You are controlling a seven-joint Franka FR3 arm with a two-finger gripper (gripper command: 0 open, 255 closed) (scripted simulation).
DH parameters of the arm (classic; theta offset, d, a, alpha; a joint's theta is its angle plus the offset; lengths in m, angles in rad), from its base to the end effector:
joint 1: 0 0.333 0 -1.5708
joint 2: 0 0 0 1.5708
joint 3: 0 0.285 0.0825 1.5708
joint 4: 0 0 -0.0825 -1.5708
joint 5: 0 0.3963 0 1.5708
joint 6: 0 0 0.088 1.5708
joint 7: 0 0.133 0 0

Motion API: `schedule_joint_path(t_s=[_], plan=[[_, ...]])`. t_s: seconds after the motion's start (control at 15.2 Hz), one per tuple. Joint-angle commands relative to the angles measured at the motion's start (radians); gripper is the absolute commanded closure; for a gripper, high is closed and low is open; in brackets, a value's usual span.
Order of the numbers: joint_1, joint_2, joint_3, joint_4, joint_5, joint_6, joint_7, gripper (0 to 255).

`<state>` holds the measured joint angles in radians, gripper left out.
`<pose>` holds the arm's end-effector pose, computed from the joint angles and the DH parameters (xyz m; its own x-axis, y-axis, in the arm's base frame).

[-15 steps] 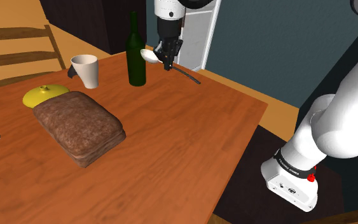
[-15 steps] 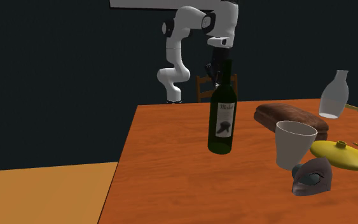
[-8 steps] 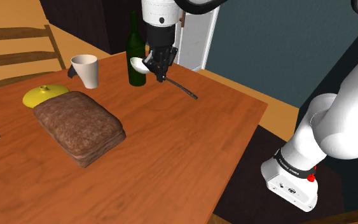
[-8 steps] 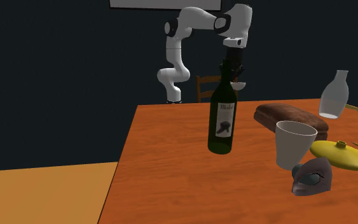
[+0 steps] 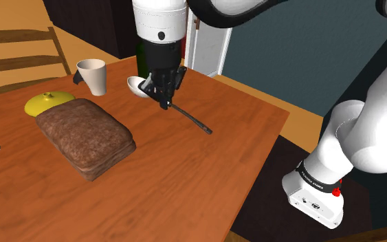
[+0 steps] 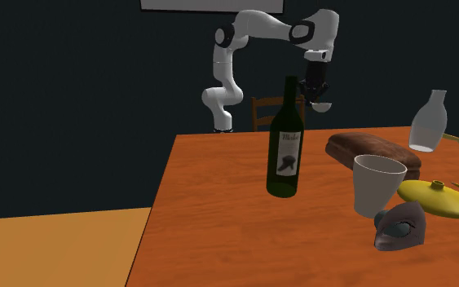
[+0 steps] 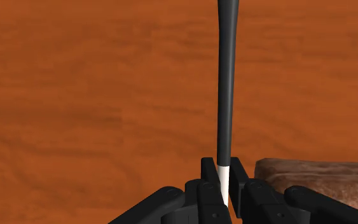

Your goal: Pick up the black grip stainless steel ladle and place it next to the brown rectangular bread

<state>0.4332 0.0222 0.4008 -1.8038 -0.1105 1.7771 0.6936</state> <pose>0.3960 0.4164 0.4603 0.9857 0.1663 0.0257 0.1627 -0.9809 0.1062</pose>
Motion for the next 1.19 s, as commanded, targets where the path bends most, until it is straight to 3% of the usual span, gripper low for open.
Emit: schedule_joint_path(t_s=[0.0, 0.53, 1.12], plan=[[0.025, 0.016, 0.024, 0.023, -0.004, -0.013, 0.051, 255], [0.138, 0.128, 0.108, 0.152, -0.049, -0.065, 0.248, 255], [0.136, 0.139, 0.104, 0.043, -0.059, 0.052, 0.263, 255]])
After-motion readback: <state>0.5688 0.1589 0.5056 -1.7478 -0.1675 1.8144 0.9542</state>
